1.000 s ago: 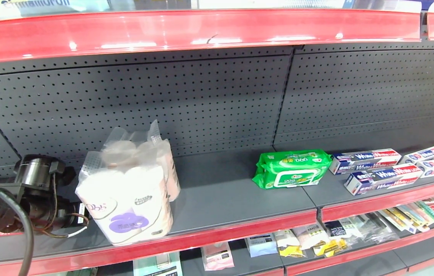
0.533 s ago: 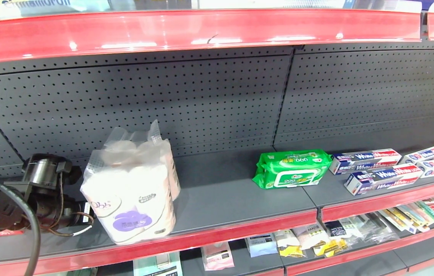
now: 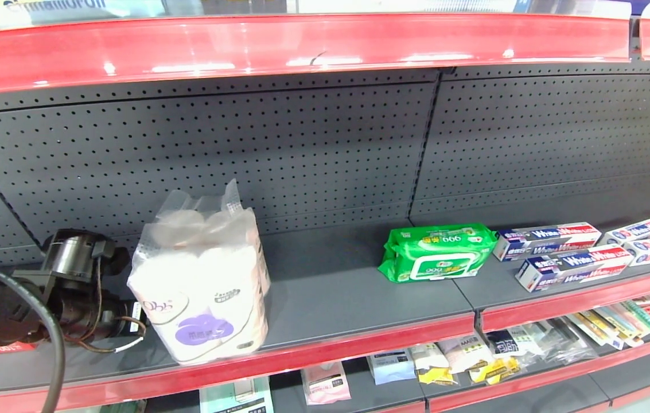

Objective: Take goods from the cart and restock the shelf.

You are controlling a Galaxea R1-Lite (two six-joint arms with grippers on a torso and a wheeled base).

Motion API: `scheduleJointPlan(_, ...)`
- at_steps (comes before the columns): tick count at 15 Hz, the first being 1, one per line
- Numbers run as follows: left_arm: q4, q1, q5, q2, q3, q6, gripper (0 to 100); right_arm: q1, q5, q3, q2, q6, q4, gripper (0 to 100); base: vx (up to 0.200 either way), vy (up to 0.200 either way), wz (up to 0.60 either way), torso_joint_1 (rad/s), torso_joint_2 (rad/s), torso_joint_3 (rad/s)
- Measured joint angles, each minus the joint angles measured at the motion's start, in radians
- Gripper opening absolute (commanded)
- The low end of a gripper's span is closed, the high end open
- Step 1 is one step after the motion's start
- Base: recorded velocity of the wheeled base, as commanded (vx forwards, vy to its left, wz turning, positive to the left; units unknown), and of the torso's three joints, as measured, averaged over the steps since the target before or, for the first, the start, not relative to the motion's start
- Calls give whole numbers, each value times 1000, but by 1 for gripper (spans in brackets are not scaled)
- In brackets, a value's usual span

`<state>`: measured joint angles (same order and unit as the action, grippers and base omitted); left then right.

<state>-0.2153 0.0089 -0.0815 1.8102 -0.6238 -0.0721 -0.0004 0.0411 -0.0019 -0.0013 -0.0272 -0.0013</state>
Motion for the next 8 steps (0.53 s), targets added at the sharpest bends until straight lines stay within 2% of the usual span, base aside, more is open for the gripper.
scheduleJointPlan(8,1,-9,-4,-1,1,0,100,0,0,0,0,0,0,100,0,0,0,0,0,0)
